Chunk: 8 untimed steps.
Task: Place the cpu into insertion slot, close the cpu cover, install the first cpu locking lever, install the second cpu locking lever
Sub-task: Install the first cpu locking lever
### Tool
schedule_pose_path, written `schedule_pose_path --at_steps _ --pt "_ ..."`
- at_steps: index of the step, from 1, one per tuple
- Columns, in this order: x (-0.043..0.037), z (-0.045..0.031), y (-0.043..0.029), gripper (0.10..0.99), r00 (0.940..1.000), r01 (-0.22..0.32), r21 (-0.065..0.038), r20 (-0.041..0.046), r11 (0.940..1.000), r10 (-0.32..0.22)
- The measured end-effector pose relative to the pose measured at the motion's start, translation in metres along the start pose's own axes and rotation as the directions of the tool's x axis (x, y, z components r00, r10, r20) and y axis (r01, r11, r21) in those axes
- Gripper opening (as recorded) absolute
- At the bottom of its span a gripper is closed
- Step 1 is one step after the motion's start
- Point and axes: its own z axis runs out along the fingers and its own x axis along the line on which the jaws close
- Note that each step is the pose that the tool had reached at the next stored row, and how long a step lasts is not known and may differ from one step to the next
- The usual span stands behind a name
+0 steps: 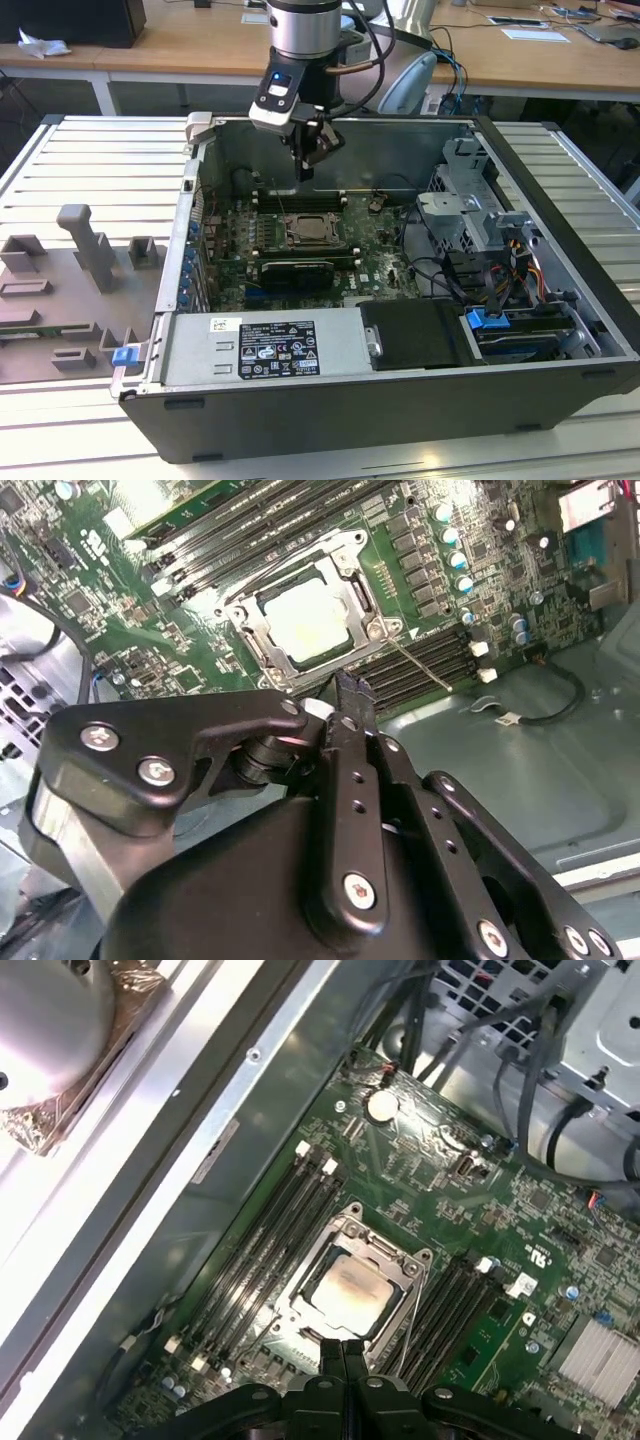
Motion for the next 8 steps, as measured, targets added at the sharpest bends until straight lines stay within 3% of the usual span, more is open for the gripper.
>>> schedule_pose_path --at_steps 6,8 --pt "0.0000 0.0000 0.0000 0.106 0.9981 0.062 0.000 -0.0030 0.9981 -0.062" --pt "0.0000 0.0000 0.0000 0.106 0.9931 0.117 -0.001 -0.0056 0.9931 -0.117"
